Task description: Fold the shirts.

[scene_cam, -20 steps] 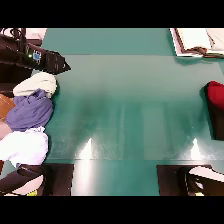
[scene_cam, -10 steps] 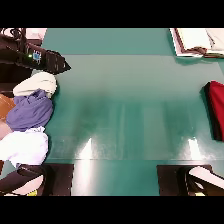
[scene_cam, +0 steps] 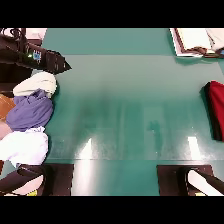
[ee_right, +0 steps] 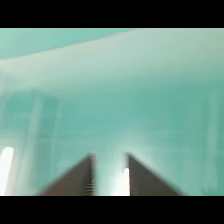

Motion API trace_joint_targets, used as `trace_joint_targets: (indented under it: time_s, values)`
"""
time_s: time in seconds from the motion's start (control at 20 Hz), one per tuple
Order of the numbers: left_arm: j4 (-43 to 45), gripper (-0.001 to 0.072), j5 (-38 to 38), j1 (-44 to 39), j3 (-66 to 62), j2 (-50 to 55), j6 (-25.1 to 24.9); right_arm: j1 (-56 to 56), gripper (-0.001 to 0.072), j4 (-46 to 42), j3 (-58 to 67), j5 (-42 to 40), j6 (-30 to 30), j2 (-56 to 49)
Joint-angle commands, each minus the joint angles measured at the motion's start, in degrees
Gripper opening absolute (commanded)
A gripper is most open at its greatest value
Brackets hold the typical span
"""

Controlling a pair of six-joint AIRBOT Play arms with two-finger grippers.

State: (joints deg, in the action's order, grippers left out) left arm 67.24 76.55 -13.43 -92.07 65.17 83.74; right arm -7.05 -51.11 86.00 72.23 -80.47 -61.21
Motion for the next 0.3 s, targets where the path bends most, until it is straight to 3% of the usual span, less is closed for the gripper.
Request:
trace_joint_targets:
  time_s: [0.0, 0.25]
  values:
    - [0.0, 0.0029, -1.1, 0.0, 0.0, 0.0, 0.0, 12.8, 0.0017, 0.3, 0.1, -4.0, 0.0, 2.0]
    - [0.0, 0.0029, -1.1, 0.0, 0.0, -0.1, 0.0, 19.3, 0.0017, 0.4, 0.1, -4.4, -0.1, 2.8]
